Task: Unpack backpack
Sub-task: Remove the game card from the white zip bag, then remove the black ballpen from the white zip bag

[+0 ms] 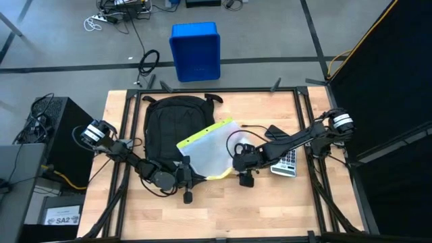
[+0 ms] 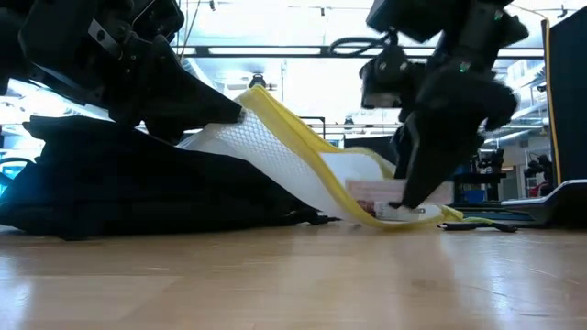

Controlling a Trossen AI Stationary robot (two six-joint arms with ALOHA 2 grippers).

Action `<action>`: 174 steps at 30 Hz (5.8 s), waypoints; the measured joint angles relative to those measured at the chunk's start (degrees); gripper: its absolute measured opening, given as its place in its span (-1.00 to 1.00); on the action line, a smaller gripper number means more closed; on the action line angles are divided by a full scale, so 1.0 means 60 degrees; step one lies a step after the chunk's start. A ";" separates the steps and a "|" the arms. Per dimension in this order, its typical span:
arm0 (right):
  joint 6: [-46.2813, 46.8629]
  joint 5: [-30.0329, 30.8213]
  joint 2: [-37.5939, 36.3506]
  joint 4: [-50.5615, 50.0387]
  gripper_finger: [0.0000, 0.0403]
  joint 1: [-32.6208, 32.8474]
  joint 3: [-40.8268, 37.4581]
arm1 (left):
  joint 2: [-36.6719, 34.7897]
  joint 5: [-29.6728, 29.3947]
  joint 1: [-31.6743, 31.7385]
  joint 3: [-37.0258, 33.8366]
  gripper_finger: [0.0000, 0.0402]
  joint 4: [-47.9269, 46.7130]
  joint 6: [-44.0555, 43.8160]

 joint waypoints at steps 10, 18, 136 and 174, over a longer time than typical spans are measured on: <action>0.0265 -0.1236 -0.0732 -0.1349 0.37 0.1399 0.0011 | 0.0000 0.0000 0.0000 0.0000 -1.00 -0.0004 0.0000; 0.1368 -0.0960 -0.0655 -0.1815 0.40 0.2754 -0.0193 | 0.0000 0.0000 0.0000 0.0001 -1.00 -0.0001 0.0003; -0.7154 0.0936 0.2004 -0.0038 -0.37 -0.0552 0.1858 | -0.0004 0.0670 -0.0004 0.0007 -1.00 0.0062 0.0051; -0.6644 -0.0164 0.1782 -0.0622 -0.99 -0.0189 0.2419 | -0.0004 0.0905 -0.0004 0.0018 -1.00 0.0002 0.0004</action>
